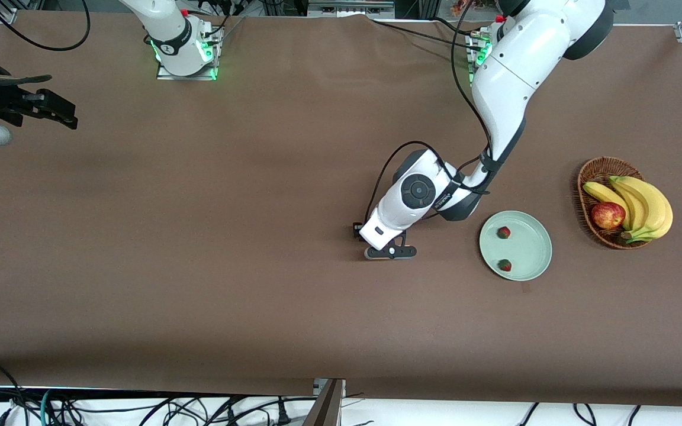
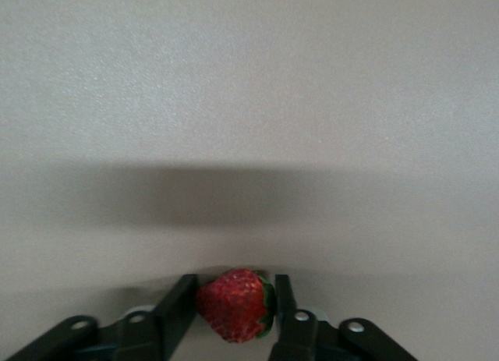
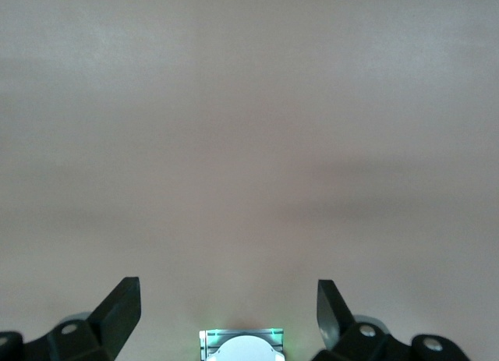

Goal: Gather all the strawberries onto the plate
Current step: 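Grasp the last strawberry with the left gripper while the right gripper returns to rest, then lower the strawberry onto the plate and open the left gripper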

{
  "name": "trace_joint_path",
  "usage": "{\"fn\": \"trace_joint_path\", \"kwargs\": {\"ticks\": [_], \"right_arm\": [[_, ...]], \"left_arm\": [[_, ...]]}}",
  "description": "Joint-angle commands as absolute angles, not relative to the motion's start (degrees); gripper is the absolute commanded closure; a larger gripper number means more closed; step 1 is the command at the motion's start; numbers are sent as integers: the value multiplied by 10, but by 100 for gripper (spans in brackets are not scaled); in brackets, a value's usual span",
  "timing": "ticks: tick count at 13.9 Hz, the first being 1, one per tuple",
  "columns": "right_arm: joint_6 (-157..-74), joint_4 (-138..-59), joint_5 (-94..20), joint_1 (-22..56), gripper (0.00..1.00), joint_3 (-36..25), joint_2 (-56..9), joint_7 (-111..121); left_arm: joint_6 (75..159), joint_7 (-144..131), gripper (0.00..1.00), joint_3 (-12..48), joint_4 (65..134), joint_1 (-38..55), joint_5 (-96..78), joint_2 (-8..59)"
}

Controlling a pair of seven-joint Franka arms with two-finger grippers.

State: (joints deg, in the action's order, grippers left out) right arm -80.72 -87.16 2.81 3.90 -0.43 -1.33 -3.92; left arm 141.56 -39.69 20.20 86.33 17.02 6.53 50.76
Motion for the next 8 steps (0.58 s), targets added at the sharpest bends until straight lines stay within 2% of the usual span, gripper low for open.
{"fn": "trace_joint_path", "kwargs": {"ticks": [1,3,8], "right_arm": [[-803,-839,33,30,0,4,-32,-26],[-801,-831,33,29,0,4,-37,-25],[-801,-831,32,30,0,4,-39,-23]], "left_arm": [[1416,-399,87,199,871,167,76,497],[1405,-396,87,199,872,150,76,480],[1249,-325,87,200,864,92,76,412]]}}
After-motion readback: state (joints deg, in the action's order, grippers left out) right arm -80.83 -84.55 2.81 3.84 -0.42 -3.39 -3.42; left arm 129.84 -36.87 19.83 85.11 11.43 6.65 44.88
